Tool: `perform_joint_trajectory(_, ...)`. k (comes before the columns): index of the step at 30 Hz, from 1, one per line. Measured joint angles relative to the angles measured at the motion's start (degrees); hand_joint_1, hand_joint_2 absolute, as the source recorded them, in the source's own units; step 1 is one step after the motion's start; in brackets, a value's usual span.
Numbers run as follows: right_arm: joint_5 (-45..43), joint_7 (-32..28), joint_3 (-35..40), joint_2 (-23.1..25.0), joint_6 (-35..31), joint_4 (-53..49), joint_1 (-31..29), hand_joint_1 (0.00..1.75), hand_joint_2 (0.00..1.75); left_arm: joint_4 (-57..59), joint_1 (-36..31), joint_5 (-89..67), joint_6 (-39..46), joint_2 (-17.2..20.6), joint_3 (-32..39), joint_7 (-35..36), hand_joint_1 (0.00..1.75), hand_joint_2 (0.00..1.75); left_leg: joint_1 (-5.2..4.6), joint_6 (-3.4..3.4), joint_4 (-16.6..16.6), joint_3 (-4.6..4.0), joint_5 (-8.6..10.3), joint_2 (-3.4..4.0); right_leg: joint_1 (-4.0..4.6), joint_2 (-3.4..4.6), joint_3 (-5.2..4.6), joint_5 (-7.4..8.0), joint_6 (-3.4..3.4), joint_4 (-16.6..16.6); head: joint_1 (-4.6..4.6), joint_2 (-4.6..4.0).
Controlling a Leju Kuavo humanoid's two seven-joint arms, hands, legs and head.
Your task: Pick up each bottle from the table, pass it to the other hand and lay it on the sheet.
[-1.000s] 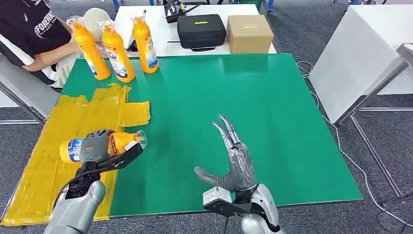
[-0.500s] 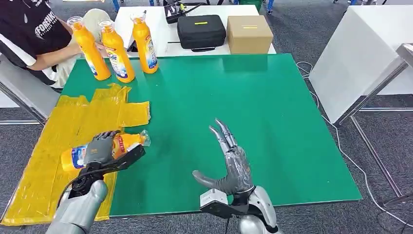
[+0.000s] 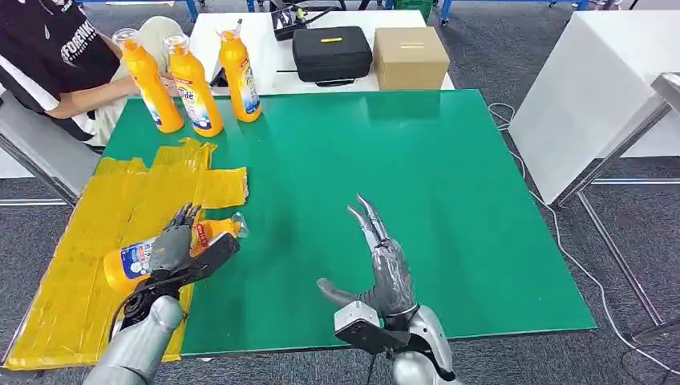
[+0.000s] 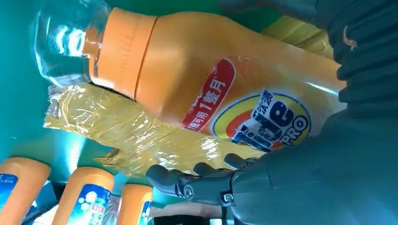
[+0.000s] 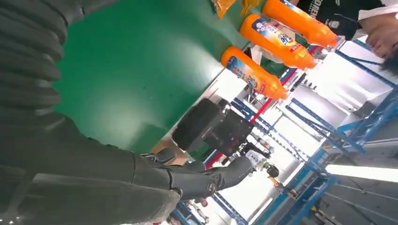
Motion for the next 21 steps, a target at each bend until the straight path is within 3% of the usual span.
perform_joint_trajectory(1, -0.6, 0.2, 0.0, 0.1, 0.4, 0.1, -0.1, 0.00, 1.75, 0.0, 0.0, 0.5, 0.0, 0.0, 0.1, -0.1, 0.00, 1.75, 0.00, 0.00, 0.0, 0.01, 0.00, 0.00, 0.00, 0.00, 0.01, 0.00, 0.00, 0.0, 0.00, 0.00)
perform_joint_trajectory(2, -1.5, 0.4, 0.0, 0.2, 0.7, 0.2, -0.1, 0.00, 1.75, 0.0, 0.0, 1.5, -0.1, 0.0, 0.3, -0.5, 0.00, 0.00, 0.00, -0.01, 0.0, 0.03, 0.01, 0.00, 0.00, 0.00, 0.02, 0.00, 0.00, 0.0, 0.00, 0.00)
perform_joint_trajectory(6, -4.3, 0.1, 0.0, 0.2, 1.5, 0.6, -0.2, 0.00, 1.75, -2.8, 1.8, 6.3, -1.2, -0.4, 0.8, -3.1, 0.00, 0.00, 0.00, -0.01, 0.0, 0.04, 0.01, 0.02, 0.00, 0.01, 0.02, 0.00, 0.00, 0.0, -0.02, 0.00)
perform_joint_trajectory(12, -5.0, -0.3, -0.5, 0.2, 0.6, 0.3, 0.3, 0.00, 1.75, -19.2, 10.7, 10.7, -3.5, -1.3, -0.8, -3.8, 0.00, 0.00, 0.00, -0.01, 0.0, -0.14, 0.00, 0.08, -0.02, 0.04, -0.21, 0.00, 0.00, 0.0, 0.00, 0.00)
perform_joint_trajectory(13, -5.0, -0.4, -0.7, 0.1, 0.2, 0.0, 0.7, 0.00, 1.75, -23.0, 12.5, 11.1, -3.2, -1.3, -1.7, -4.1, 0.00, 1.75, 0.00, -0.01, 0.0, -0.22, 0.00, 0.07, -0.02, 0.04, -0.27, 0.00, 0.01, 0.0, 0.00, 0.02)
perform_joint_trajectory(21, -6.3, -3.1, -3.2, -0.8, -1.6, -3.5, 4.2, 0.00, 1.75, -48.8, 24.5, 15.7, 8.0, -0.8, -9.6, -8.9, 0.00, 1.75, -0.01, -0.05, 0.0, -0.39, -0.07, 0.03, -0.02, 0.02, -0.43, -0.03, 0.00, 0.0, 0.00, 0.02)
